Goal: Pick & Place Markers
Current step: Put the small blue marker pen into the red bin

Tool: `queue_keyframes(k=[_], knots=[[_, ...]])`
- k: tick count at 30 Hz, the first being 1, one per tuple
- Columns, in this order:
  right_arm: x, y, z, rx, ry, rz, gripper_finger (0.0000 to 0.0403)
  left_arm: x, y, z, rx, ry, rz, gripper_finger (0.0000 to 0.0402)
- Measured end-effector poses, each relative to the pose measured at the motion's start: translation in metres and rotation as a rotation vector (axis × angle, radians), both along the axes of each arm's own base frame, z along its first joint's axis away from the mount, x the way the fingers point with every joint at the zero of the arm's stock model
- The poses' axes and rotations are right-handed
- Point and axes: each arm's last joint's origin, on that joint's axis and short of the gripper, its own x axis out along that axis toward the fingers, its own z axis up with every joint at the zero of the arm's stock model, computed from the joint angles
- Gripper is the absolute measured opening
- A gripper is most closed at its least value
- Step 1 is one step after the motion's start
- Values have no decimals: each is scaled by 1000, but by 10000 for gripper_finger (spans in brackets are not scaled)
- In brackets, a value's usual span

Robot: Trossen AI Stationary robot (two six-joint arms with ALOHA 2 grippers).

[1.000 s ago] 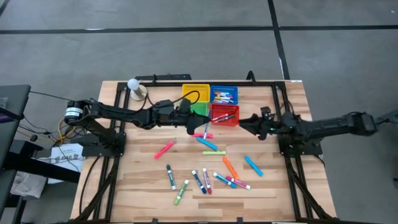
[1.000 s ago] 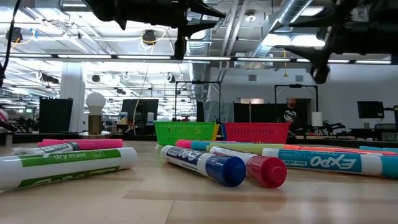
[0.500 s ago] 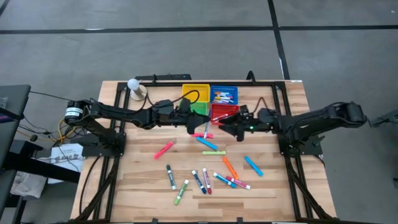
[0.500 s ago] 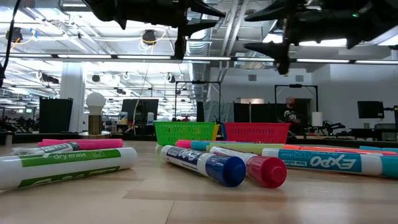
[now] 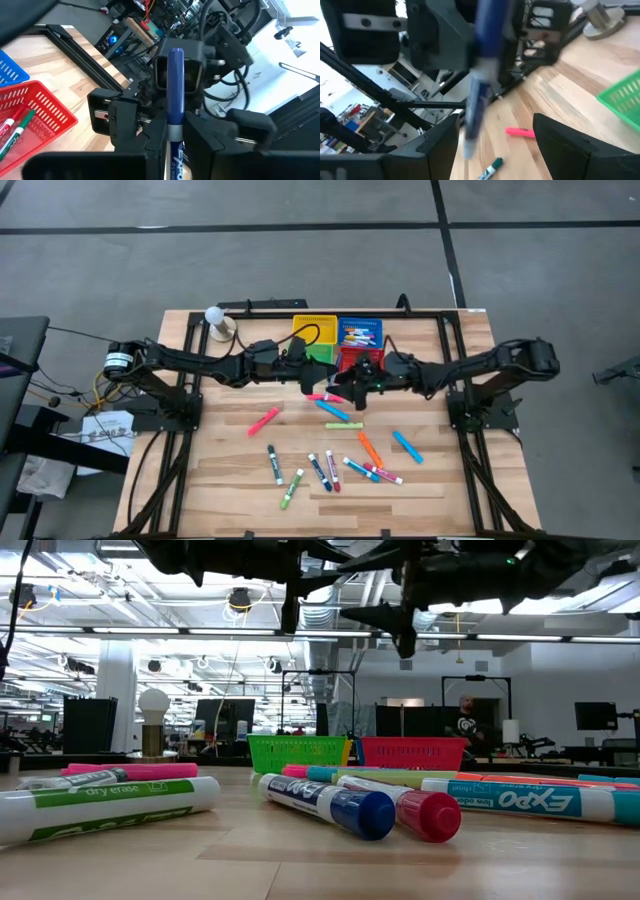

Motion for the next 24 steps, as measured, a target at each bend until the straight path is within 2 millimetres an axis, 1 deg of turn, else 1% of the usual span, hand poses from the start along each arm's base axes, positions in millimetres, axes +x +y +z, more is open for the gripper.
queue_keyframes(k=[2, 9, 12, 14, 17, 24], knots=[[4, 0, 3, -1, -10, 4, 244, 0, 0, 0, 0, 0, 0, 53], [4, -2, 8, -7, -28, 12, 243, 0, 0, 0, 0, -2, -1, 53], [4, -2, 8, -2, -26, 5, 234, 0, 0, 0, 0, -4, 0, 53], [4, -2, 8, -1, -26, -1, 220, 0, 0, 0, 0, -4, 0, 53], [4, -2, 8, -2, -27, -10, 188, 0, 0, 0, 0, -4, 0, 53], [4, -2, 8, -3, -30, -10, 97, 0, 0, 0, 5, -3, 3, 53]])
